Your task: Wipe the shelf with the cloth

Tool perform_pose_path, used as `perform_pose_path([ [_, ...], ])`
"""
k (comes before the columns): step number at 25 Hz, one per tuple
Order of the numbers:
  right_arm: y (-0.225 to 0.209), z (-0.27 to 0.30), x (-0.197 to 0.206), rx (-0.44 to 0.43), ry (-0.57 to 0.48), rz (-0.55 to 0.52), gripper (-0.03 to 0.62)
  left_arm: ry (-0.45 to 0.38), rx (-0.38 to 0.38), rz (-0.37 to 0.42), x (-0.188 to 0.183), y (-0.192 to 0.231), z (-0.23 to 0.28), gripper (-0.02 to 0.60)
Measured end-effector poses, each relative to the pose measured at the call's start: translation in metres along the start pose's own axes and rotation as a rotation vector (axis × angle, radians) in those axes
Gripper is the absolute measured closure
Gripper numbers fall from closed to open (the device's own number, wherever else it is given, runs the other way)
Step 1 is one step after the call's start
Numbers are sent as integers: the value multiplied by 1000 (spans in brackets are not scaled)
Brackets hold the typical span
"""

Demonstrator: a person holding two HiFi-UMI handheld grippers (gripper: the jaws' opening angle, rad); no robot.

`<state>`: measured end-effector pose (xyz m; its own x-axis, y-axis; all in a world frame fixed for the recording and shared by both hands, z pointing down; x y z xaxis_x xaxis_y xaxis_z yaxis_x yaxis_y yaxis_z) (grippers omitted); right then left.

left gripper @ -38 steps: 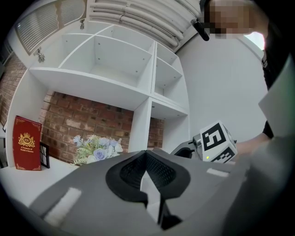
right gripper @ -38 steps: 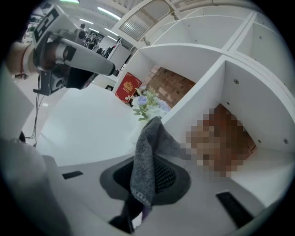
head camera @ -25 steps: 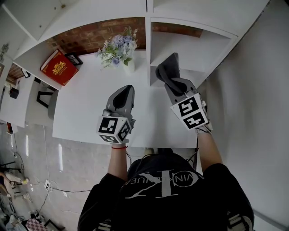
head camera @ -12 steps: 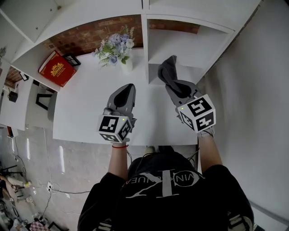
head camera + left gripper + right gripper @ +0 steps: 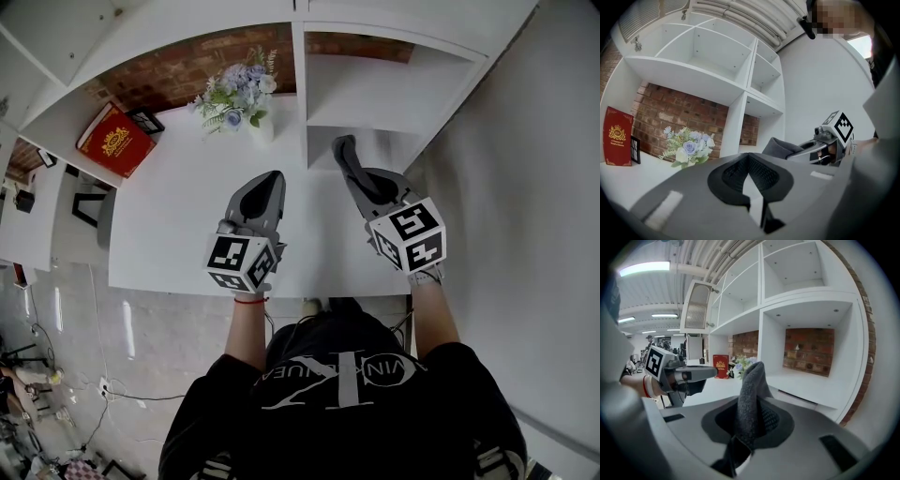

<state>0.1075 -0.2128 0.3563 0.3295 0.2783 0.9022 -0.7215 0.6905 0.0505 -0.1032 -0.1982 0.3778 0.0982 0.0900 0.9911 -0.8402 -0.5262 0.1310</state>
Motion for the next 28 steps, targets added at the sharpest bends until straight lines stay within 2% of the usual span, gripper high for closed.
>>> perform_pose_path([
  [9,-6,-12,8,53,-39,61,533,-10,-18,0,2,1,-7,571],
  [28,-38,-66,20,244,-127,131,533,-34,-87,13,-2,11,-33,571],
])
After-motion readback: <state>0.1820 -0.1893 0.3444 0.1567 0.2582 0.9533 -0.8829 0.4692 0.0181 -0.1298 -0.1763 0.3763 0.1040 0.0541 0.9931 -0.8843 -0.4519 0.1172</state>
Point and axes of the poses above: the fingertips, and each gripper's own axes: z forward along the fingers, y to its left, x out of its underside, the point moved 8 cm from there along -z, backward along the fingers, and after that the axes turned 1 degree about z, right-handed, at the moved point
